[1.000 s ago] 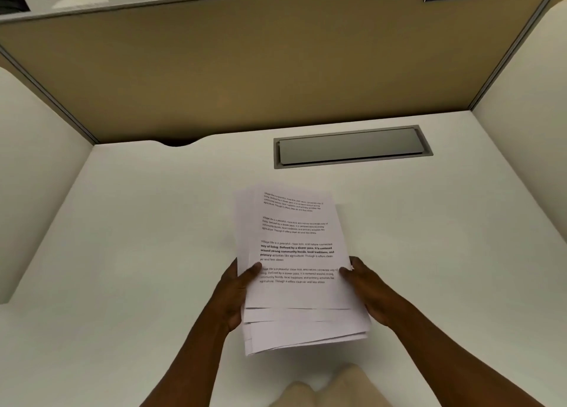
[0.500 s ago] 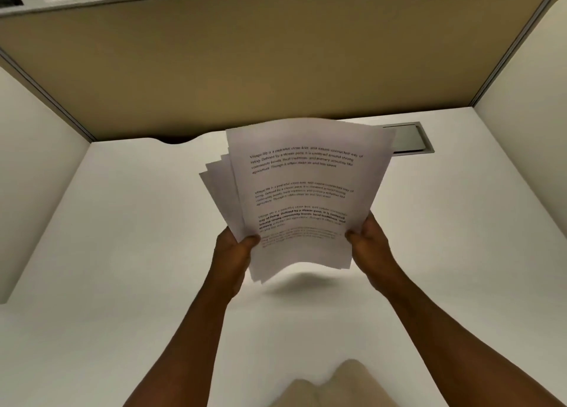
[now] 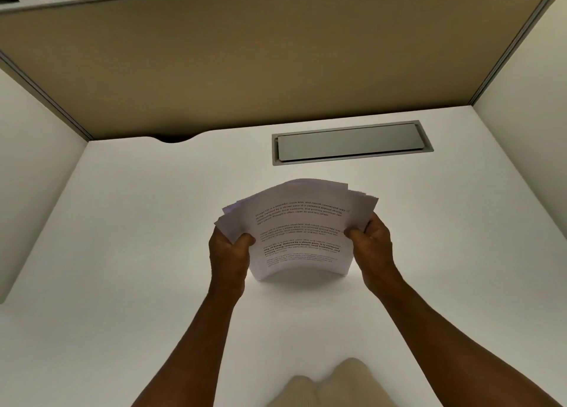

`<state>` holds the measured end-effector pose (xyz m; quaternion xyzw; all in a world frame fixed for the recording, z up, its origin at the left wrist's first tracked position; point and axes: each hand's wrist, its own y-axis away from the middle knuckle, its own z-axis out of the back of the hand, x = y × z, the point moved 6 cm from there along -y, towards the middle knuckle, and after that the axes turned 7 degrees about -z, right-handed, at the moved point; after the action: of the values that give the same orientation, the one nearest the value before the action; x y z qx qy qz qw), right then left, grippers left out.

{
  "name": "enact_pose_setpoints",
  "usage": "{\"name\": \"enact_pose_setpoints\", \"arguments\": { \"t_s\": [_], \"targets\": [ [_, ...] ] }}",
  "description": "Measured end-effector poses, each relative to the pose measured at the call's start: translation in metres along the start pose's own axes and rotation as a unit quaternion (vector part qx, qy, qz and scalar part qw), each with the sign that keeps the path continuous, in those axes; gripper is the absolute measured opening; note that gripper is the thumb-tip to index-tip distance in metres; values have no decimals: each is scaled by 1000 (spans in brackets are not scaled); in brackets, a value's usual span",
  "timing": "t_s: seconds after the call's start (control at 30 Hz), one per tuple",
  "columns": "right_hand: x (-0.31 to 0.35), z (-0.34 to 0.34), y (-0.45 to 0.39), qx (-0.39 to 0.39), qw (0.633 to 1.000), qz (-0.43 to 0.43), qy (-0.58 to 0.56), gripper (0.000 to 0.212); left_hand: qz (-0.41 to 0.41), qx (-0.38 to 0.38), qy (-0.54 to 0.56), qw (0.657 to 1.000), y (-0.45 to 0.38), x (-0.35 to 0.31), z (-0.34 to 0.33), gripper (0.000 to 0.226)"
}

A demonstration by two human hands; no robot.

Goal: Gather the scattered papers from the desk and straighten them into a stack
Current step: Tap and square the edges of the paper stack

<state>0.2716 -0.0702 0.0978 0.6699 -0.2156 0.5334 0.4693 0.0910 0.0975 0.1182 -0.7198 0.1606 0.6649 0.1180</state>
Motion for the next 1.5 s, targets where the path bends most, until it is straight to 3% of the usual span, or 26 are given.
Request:
{"name": "enact_pose_setpoints", "arguments": {
  "t_s": [0.2,0.43,0.67,0.93,1.07,1.27,1.37,1.5],
  "targets": [
    [11,-2,3,-12,1000,17,-18,45,1,-34,4,999,-8,-4,3,45],
    [15,-16,6,13,999,32,10,49,-1,3,-41,999,-7,-9,-18,29],
    [33,-13,9,18,998,63,-2,43,-11,-11,-12,1000,-17,-16,-12,30],
    [24,-7,-4,10,999,48,-2,43,4,-2,-59,998,-21,-4,-13,45],
    [26,-14,-8,25,999,42,11,41,-1,18,-57,998,-27,-3,-17,41],
    [52,-5,-10,3,993,119,29,34,-121,22,-106,987,-27,-30,-10,55],
    [59,-8,-10,8,990,141,24,17,-212,47,-155,964,-26,-43,-14,59],
    [62,-14,-11,-34,992,120,21,26,-288,68,-233,926,-26,-46,-21,53]
  ]
}}
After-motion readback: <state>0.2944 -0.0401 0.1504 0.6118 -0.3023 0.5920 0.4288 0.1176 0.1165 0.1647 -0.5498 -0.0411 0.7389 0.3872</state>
